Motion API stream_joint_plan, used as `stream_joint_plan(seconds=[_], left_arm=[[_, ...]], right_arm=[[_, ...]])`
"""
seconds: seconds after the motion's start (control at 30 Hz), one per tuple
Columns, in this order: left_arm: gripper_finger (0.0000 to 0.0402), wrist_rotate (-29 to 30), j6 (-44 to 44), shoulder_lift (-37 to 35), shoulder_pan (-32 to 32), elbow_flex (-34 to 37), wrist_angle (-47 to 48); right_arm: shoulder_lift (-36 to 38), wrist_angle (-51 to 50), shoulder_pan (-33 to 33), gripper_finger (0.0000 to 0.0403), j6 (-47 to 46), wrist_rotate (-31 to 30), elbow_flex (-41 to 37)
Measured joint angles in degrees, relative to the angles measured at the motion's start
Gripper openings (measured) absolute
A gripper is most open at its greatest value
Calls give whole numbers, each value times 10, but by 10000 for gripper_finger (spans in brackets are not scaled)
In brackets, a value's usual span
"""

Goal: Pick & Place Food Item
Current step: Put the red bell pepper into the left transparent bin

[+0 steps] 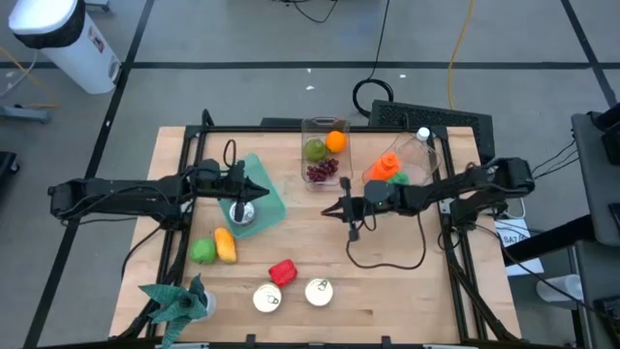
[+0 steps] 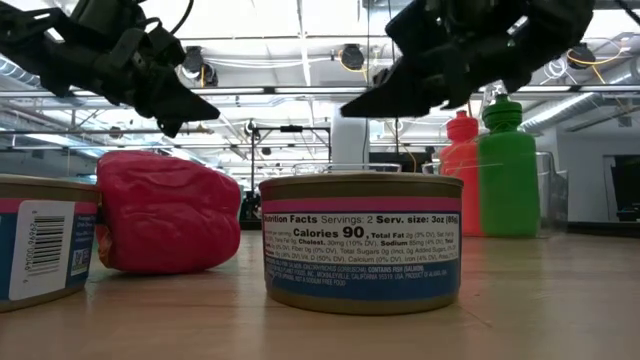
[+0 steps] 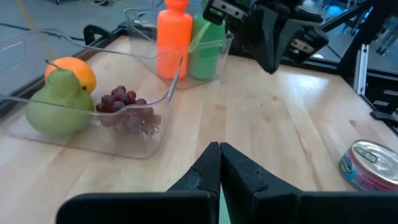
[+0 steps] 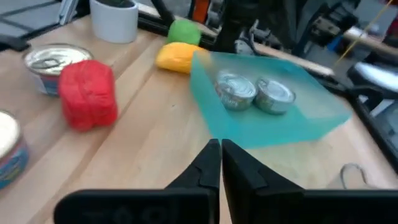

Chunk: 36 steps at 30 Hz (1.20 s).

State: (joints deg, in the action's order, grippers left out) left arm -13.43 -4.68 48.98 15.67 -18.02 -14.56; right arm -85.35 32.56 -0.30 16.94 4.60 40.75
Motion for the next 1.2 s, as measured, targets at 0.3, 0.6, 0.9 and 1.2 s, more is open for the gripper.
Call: stream_joint_plan(seconds=[0.3, 0.6, 0.9, 1.2], left_arm=[[14, 4, 2, 1, 0, 0, -1], [14, 47, 18, 1, 0, 0, -3], [14, 51, 28, 1, 0, 0, -17], [14, 51, 36, 1, 0, 0, -20]], right_arm=[[-48, 105, 0, 3, -11, 2, 0], [-48, 90, 0, 1, -26, 1, 0], [-48, 86, 1, 7, -39, 2, 0], [-48, 83, 14, 9, -28, 2, 0]])
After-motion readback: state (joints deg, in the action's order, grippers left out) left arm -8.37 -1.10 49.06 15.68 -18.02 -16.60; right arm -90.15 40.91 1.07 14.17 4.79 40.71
